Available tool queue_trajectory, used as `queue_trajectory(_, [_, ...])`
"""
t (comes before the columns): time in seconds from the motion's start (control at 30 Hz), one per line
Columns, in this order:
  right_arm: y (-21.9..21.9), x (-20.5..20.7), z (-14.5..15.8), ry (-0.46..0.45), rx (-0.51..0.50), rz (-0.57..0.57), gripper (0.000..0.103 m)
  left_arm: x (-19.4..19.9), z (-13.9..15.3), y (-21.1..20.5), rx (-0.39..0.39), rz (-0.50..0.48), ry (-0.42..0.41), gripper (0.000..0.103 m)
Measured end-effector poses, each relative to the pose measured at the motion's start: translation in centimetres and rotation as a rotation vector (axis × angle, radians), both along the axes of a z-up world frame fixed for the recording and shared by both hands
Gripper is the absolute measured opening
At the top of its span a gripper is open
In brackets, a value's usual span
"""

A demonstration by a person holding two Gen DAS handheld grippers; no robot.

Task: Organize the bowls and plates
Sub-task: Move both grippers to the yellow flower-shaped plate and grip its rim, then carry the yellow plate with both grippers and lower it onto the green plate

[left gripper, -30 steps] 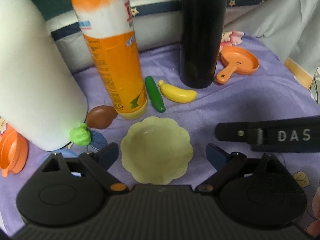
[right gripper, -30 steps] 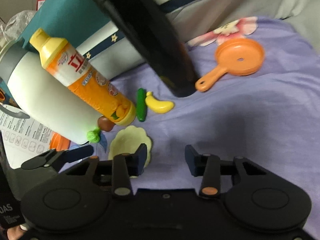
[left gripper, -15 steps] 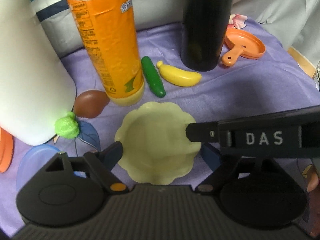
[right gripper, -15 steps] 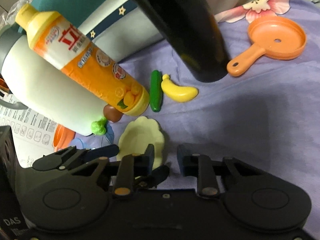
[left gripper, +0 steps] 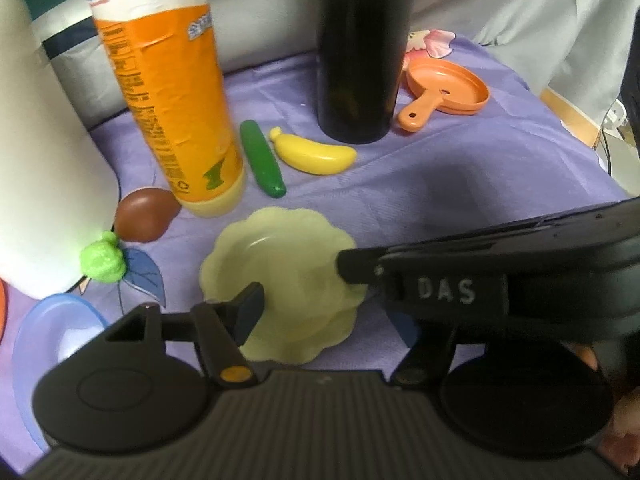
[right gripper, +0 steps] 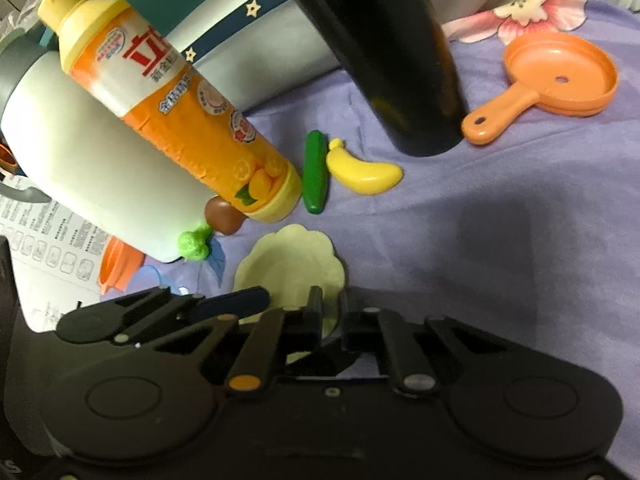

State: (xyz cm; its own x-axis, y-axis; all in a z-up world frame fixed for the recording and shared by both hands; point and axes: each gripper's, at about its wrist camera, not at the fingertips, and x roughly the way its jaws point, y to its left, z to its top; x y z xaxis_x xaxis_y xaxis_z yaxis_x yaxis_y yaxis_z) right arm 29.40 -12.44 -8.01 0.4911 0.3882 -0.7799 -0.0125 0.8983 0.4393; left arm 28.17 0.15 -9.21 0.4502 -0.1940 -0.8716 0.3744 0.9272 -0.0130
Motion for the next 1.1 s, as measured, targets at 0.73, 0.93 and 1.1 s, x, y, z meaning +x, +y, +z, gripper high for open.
queue_trajectory(0.73, [-5.5, -1.4, 1.1, 0.022, -0.068, -0.034, 0.011, 0.3, 0.0, -0.9, -0.026, 0.069, -0.018, 0.039])
queue_trajectory(0.93, [-4.6, -2.4, 0.9, -0.011, -0.079, -0.070, 0.013, 0.2, 0.3, -0.5, -0.035, 0.143, -0.034, 0.023])
queue_trajectory(1.1, [-3.9, -3.3, 1.9, 0.003, -0.112, -0.089, 0.013, -0.6, 1.2, -1.1, -0.022, 0.135, -0.042, 0.022])
